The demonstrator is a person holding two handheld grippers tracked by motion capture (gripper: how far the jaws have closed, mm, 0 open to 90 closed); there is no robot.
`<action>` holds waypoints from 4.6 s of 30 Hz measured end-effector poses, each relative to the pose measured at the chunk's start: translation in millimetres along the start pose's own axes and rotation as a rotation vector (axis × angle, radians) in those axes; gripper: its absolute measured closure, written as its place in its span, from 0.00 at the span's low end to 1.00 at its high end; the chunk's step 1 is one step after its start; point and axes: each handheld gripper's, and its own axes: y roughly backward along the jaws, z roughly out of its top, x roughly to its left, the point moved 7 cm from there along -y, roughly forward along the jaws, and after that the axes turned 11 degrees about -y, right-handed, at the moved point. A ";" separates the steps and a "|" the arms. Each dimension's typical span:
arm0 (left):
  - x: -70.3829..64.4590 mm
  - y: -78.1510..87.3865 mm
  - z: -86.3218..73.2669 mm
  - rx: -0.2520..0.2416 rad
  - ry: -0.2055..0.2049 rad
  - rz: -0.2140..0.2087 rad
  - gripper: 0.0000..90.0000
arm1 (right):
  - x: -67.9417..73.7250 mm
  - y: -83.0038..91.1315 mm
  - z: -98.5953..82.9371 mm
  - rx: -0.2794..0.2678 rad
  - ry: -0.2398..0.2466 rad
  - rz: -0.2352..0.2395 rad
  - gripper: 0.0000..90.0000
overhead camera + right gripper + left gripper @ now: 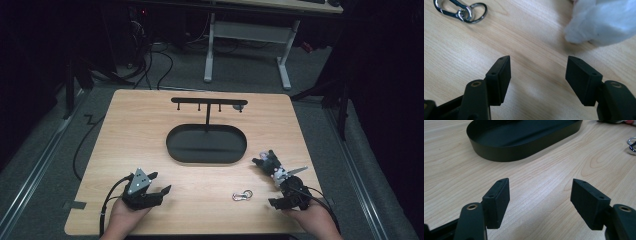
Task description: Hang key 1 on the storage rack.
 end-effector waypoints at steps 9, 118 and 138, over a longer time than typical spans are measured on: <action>0.5 1.4 1.2 -0.012 -0.004 0.001 0.36 | -12.0 4.2 1.1 0.061 -0.027 -0.031 0.33; -6.3 -0.7 1.9 -0.016 -0.054 -0.031 0.38 | 19.8 65.8 119.3 -0.004 0.033 0.039 0.52; -5.7 0.1 2.0 -0.022 -0.052 -0.038 0.38 | 33.3 89.0 156.8 -0.032 0.005 0.055 0.52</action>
